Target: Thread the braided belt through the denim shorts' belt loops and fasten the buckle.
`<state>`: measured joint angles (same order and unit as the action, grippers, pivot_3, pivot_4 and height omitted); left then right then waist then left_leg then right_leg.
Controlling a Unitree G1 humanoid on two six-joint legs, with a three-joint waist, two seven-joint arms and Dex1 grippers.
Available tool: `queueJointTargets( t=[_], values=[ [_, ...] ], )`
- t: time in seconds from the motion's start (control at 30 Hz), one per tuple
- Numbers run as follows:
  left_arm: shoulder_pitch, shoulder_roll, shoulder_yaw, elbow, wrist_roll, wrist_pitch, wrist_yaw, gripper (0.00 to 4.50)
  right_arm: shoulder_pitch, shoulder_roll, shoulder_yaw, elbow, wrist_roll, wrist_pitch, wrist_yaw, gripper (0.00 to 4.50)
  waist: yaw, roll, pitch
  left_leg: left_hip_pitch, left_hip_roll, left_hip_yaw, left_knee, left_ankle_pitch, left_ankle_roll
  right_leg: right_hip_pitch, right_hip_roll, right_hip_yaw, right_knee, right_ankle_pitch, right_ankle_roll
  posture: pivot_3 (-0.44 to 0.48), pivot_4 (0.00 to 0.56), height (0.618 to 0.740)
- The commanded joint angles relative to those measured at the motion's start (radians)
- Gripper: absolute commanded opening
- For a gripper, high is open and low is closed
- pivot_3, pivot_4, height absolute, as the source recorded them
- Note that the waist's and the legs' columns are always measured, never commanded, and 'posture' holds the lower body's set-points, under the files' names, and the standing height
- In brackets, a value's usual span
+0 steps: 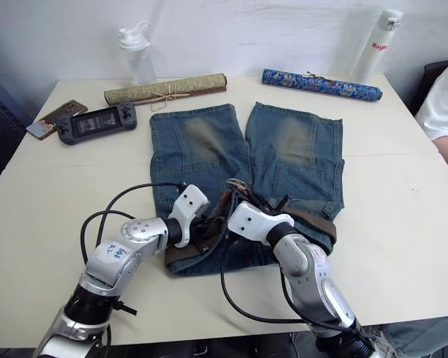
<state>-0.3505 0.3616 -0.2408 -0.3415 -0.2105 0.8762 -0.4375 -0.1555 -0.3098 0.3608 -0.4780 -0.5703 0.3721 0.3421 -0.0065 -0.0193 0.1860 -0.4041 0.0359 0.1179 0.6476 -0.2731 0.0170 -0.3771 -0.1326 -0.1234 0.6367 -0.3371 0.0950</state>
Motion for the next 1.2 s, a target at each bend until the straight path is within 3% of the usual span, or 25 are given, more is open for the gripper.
queueJointTargets(
  t=[0.03, 0.5, 0.67, 0.83, 1.0, 1.2],
  values=[
    [0.059, 0.027, 0.028, -0.021, 0.039, -0.054, 0.029, 0.00, 0.023, 0.047, -0.019, -0.064, 0.031, -0.003, -0.025, 0.02, 0.000, 0.000, 0.000, 0.000, 0.000, 0.000, 0.000, 0.000, 0.000, 0.000, 0.000, 0.000, 0.000, 0.000, 0.000, 0.000, 0.150, 0.717],
    [0.101, 0.058, 0.021, -0.091, 0.063, -0.121, 0.034, 0.00, 0.094, 0.131, 0.013, -0.111, 0.117, -0.028, 0.010, 0.02, 0.002, 0.000, 0.000, 0.000, 0.001, 0.000, 0.000, -0.001, -0.002, -0.001, 0.000, 0.001, -0.001, 0.000, -0.001, 0.000, 0.150, 0.717],
    [0.109, 0.105, -0.037, -0.091, 0.133, -0.200, 0.018, 0.00, 0.090, 0.177, -0.009, -0.123, 0.206, 0.031, 0.034, 0.02, 0.002, 0.000, 0.000, 0.000, 0.002, 0.000, 0.000, -0.001, -0.002, -0.002, 0.000, 0.001, -0.001, -0.001, -0.001, 0.000, 0.150, 0.717],
    [0.114, 0.086, -0.037, -0.047, 0.216, -0.308, 0.080, 0.00, 0.083, 0.231, -0.042, -0.151, 0.333, 0.144, 0.066, 0.02, 0.002, 0.000, 0.000, 0.000, 0.002, 0.000, 0.000, -0.002, -0.002, -0.002, 0.000, 0.001, -0.001, -0.001, -0.001, 0.000, 0.150, 0.717],
    [0.119, 0.065, -0.020, -0.011, 0.266, -0.369, 0.121, 0.00, 0.070, 0.233, -0.084, -0.172, 0.406, 0.212, 0.073, 0.02, 0.003, 0.000, 0.000, -0.001, 0.002, 0.000, 0.000, -0.002, -0.001, -0.002, 0.000, 0.001, 0.000, -0.001, -0.001, 0.000, 0.150, 0.717],
    [0.107, 0.053, -0.034, -0.009, 0.274, -0.329, 0.096, 0.00, 0.046, 0.176, -0.074, -0.165, 0.417, 0.209, 0.075, 0.02, 0.003, 0.000, 0.000, -0.001, 0.002, 0.001, 0.000, -0.003, -0.001, -0.002, -0.001, 0.001, 0.000, -0.001, -0.001, 0.000, 0.150, 0.717]
  ],
)
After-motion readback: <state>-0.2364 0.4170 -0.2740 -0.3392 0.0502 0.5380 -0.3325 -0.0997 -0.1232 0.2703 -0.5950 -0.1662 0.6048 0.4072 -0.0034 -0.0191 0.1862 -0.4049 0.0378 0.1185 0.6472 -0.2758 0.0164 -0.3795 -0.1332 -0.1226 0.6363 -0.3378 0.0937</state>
